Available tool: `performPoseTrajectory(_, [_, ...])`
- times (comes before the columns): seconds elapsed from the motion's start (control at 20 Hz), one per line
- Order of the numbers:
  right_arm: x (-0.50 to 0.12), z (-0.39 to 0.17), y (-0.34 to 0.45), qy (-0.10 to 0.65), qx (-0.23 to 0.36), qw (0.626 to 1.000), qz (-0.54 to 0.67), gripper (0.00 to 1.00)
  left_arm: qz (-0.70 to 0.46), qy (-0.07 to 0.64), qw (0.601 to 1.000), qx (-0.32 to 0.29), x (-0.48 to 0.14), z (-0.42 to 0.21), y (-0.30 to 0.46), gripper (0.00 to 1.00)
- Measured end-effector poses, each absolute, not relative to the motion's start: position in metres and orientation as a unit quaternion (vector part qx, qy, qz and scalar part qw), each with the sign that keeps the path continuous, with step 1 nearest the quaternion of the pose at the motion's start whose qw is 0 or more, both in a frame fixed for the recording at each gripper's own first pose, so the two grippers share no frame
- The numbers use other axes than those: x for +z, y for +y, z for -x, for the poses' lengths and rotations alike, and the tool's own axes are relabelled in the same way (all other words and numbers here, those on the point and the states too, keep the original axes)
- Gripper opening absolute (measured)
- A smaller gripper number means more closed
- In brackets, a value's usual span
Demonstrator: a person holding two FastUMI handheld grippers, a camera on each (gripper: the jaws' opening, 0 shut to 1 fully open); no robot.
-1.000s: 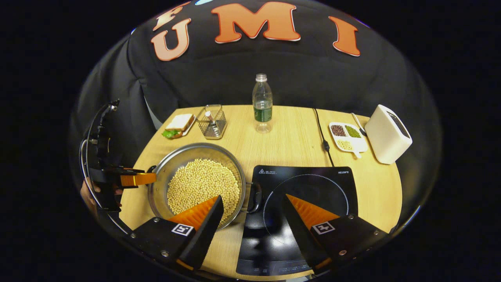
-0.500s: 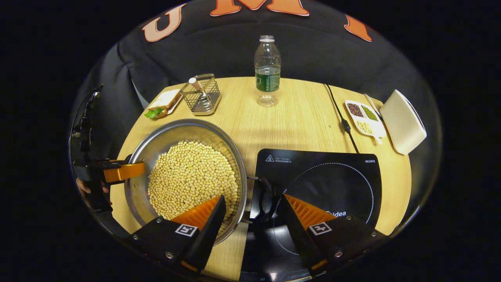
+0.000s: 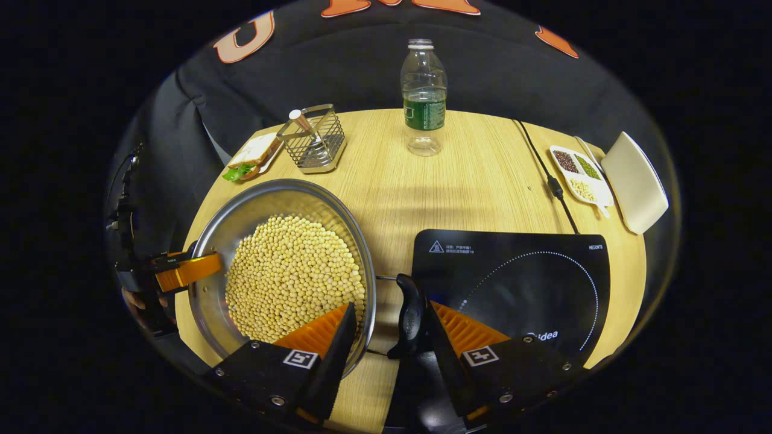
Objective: First push the handle of the pot to place it horizontally, then grasp the pot with both hands and set it on the induction cooktop.
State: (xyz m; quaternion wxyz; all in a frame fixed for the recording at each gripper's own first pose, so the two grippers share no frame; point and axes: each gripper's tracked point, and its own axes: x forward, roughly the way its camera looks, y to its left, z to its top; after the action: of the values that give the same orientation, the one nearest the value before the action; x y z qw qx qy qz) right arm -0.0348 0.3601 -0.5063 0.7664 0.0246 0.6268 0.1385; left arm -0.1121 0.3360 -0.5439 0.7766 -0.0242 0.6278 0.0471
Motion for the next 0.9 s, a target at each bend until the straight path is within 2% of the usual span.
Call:
performPoseTrajectory(0.2, [-0.505, 0.033, 0.362, 0.623, 0.152, 0.767, -0.03, 0.66, -0.001, 0.625, 0.778, 0.057, -0.54, 0.11, 0.349, 0.94])
performPoseTrajectory(0.45, [-0.51, 0.033, 0.363, 0.629, 0.169, 0.758, -0.036, 0.65, -0.02, 0.633, 0.772, 0.061, -0.541, 0.116, 0.359, 0.91])
performPoseTrajectory(0.9, [-0.531, 0.02, 0.362, 0.626, 0.143, 0.766, -0.03, 0.65, 0.007, 0.615, 0.785, 0.072, -0.548, 0.116, 0.359, 0.91])
